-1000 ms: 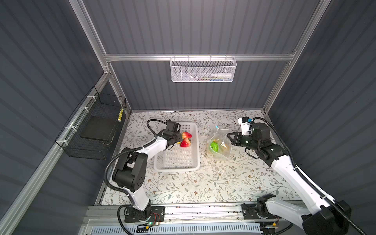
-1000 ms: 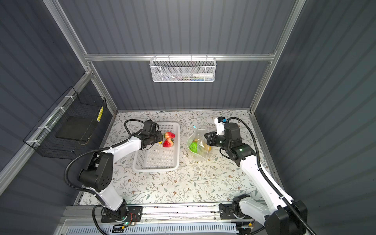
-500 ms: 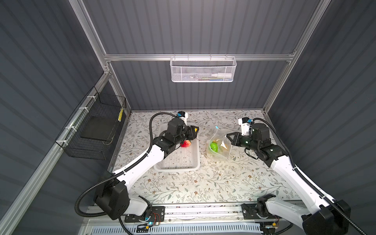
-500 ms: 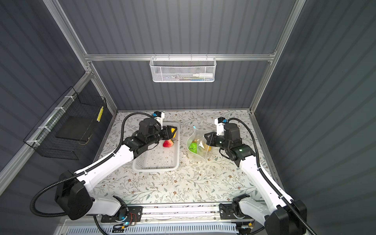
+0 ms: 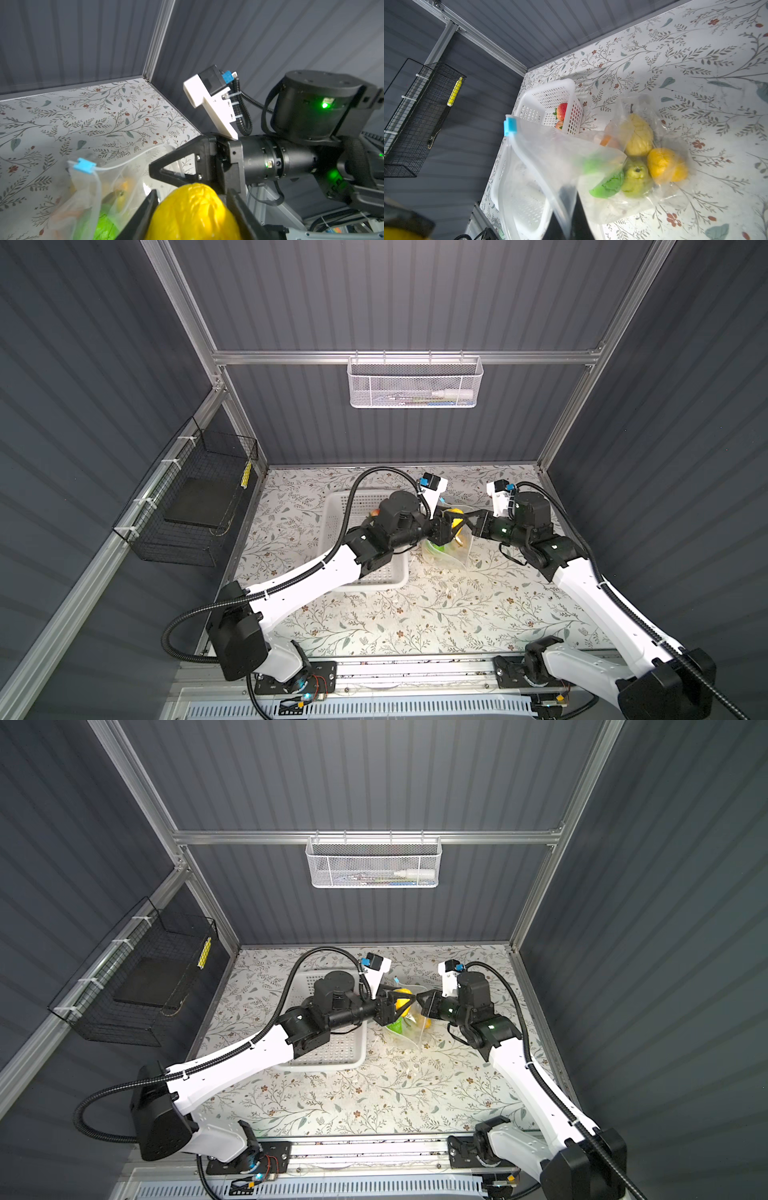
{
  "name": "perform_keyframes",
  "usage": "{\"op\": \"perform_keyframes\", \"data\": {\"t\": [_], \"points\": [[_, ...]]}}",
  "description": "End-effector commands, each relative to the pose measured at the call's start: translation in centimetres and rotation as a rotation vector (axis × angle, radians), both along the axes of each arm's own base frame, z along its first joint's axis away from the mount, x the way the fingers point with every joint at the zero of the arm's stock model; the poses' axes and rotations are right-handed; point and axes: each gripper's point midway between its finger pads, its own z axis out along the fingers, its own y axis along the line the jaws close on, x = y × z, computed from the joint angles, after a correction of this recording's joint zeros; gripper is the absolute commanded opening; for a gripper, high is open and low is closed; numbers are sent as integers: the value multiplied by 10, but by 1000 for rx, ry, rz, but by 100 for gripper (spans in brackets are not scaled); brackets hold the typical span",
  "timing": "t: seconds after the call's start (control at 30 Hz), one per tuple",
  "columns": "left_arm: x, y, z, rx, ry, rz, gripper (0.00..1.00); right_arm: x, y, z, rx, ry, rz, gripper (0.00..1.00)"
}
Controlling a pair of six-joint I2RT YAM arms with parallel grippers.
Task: Place the food in the zip-top bag and seal the zipper
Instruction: 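Carry the yellow lemon with the left gripper into the bag mouth, then open the left gripper to release the lemon inside the bag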
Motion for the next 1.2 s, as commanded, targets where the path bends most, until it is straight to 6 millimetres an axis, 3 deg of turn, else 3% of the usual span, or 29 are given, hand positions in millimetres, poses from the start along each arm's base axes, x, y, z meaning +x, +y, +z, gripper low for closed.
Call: {"op": "perform_keyframes", "data": {"t": [0.0, 0.43, 0.83, 0.87, 1.0, 1.17], "points": [[10, -10, -18, 82, -46, 14, 52, -3, 4, 7, 21, -25, 17, 0], [51, 8, -92, 343, -32, 222, 52, -8, 2, 14, 15, -44, 22, 0], [64, 28, -138, 560, 12, 326, 54, -8, 3, 15, 22, -45, 21, 0], [68, 24, -127, 540, 3, 331, 55, -8, 3, 15, 22, -42, 21, 0], [69, 22, -126, 546, 5, 335, 57, -8, 3, 15, 21, -41, 22, 0], [66, 21, -111, 498, 12, 331, 71, -8, 3, 12, 21, -37, 21, 0]]}}
